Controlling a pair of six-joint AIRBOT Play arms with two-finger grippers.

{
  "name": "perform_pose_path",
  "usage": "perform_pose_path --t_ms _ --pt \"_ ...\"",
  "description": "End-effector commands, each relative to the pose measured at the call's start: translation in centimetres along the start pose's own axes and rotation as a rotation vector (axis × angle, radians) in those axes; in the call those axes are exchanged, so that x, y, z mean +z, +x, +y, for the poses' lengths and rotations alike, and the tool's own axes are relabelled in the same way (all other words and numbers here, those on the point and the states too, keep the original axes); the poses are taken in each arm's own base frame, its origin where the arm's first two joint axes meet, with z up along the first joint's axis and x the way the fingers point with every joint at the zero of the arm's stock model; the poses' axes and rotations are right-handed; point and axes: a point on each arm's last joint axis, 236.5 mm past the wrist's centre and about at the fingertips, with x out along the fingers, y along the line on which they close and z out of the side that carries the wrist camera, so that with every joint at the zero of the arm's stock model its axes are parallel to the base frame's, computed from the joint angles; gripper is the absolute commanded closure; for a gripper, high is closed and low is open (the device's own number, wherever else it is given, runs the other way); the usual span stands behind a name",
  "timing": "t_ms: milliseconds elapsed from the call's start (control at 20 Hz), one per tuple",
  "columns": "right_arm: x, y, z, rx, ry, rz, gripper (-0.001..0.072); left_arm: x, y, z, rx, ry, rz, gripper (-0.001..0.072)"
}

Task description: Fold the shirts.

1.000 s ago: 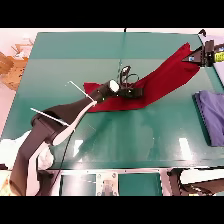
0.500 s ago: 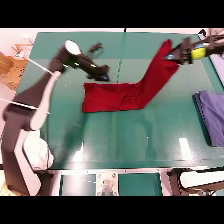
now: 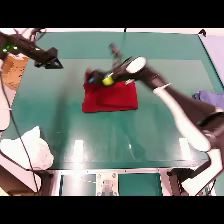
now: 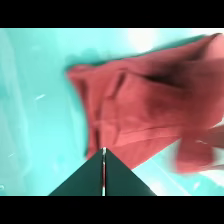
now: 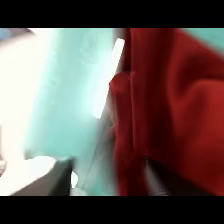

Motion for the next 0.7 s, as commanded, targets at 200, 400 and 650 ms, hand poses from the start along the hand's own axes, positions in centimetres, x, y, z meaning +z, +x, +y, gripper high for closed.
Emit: perform_pose_path --t_ms 200,400,650 --pt "-1.4 1.8 -5.0 -0.053 0.098 0.066 0.0188 -1.5 -0.7 3.0 0.01 -0.041 0.035 0.069" --pt "2.9 -10.2 -12.5 -0.128 0.188 0.086 0.0188 -1.3 -0.7 3.1 0.014 -0.052 0.026 0.069" --pt "1.5 -20.6 -23.7 -0.24 0.402 0.099 0.0187 -0.3 -0.7 3.4 0.025 -0.113 -0.018 0.069"
